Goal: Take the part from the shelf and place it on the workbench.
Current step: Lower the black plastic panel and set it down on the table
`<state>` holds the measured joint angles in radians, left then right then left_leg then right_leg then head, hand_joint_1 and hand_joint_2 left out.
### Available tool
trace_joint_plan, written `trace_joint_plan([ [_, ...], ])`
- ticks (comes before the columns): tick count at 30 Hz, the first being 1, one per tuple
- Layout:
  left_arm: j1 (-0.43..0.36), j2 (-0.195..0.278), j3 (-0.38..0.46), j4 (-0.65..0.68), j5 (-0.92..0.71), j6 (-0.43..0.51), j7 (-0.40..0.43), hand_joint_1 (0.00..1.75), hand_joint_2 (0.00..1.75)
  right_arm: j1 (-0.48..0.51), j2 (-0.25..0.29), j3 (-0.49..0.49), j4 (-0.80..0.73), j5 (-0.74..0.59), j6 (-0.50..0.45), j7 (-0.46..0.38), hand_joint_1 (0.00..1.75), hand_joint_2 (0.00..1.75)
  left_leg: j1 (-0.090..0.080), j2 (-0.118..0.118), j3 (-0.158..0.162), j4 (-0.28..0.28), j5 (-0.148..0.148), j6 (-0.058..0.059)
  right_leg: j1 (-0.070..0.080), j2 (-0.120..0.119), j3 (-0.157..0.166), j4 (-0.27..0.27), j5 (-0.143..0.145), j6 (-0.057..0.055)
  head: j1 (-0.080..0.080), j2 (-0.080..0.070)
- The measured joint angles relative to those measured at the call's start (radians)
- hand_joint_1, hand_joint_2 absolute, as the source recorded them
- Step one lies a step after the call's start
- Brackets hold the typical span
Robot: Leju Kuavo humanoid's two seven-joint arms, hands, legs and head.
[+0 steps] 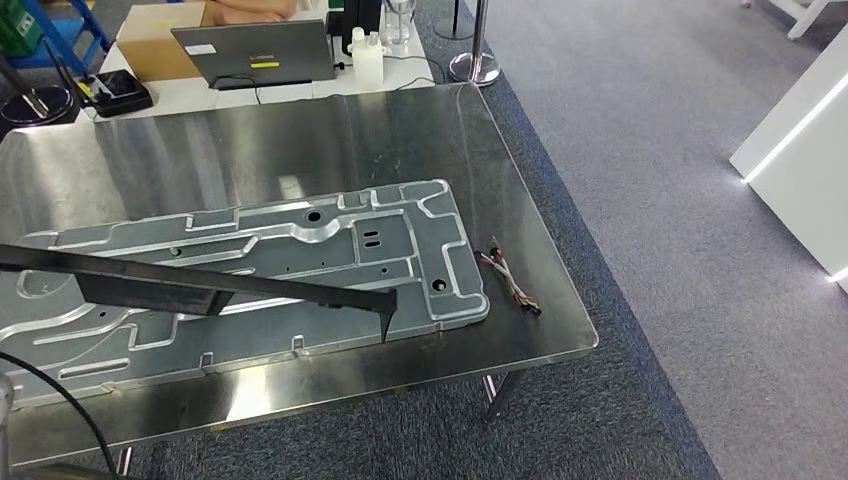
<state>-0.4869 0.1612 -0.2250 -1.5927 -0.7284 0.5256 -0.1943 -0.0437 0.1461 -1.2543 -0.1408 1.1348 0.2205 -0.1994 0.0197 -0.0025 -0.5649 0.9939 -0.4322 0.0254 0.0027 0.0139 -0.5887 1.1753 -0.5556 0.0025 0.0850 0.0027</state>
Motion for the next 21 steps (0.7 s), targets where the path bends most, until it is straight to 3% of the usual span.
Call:
trace_joint_plan([
  [3,-0.001,0.000,-0.001,0.002,-0.002,0.001,0.002,1.75,1.75,0.000,0.000,0.000,0.000,0.000,0.000,0.001,0.00,0.00,0.000,0.000,0.001,0.000,-0.001,0.000,-0.002,0.000,-0.011,0.016,-0.007,0.002,0.000,0.000],
  [5,-0.003,-0.003,-0.004,0.014,-0.005,0.000,0.009,1.75,1.75,0.000,0.000,0.000,0.000,-0.002,-0.001,0.002,0.00,0.00,0.000,0.000,0.007,0.000,-0.009,0.000,-0.009,-0.001,-0.058,0.070,-0.035,0.010,0.000,0.000],
  [7,-0.011,-0.012,-0.014,0.047,-0.009,-0.016,0.028,1.75,1.75,0.001,0.000,-0.001,0.000,-0.006,-0.002,0.007,0.00,0.00,0.007,-0.001,0.037,0.001,-0.037,-0.011,-0.024,-0.005,-0.081,-0.002,0.045,0.025,0.000,0.000],
  [8,-0.016,-0.017,-0.020,0.064,-0.010,-0.025,0.036,1.75,1.75,0.001,0.001,-0.002,0.001,-0.008,-0.003,0.008,0.00,0.00,0.010,-0.002,0.051,0.002,-0.050,-0.020,-0.025,-0.008,-0.073,-0.070,0.090,0.027,0.000,0.000],
  [9,-0.023,-0.021,-0.027,0.082,-0.011,-0.036,0.045,1.75,1.75,0.000,0.001,-0.003,0.001,-0.009,-0.003,0.010,0.00,0.00,0.011,-0.003,0.063,0.003,-0.064,-0.031,-0.025,-0.010,-0.061,-0.139,0.141,0.024,0.000,0.000],
  [11,-0.032,-0.025,-0.037,0.103,-0.016,-0.046,0.051,1.75,1.75,-0.002,0.003,-0.003,0.002,-0.009,-0.001,0.011,0.00,0.00,0.008,-0.004,0.068,0.008,-0.076,-0.042,-0.020,-0.012,-0.059,-0.152,0.138,0.007,0.000,0.000],
  [15,-0.052,-0.030,-0.057,0.139,-0.026,-0.062,0.063,1.75,1.75,-0.007,0.008,-0.004,0.002,-0.010,0.003,0.011,0.00,0.00,0.008,-0.004,0.080,0.001,-0.084,-0.014,-0.021,-0.001,-0.054,-0.150,0.141,-0.003,0.000,0.000],
  [21,-0.078,-0.041,-0.091,0.202,-0.060,-0.087,0.089,1.75,1.75,-0.008,0.011,-0.005,0.003,-0.010,0.004,0.017,0.00,0.00,0.009,-0.003,0.096,-0.020,-0.086,-0.016,-0.017,0.005,-0.051,-0.150,0.132,-0.018,0.000,0.000],
])
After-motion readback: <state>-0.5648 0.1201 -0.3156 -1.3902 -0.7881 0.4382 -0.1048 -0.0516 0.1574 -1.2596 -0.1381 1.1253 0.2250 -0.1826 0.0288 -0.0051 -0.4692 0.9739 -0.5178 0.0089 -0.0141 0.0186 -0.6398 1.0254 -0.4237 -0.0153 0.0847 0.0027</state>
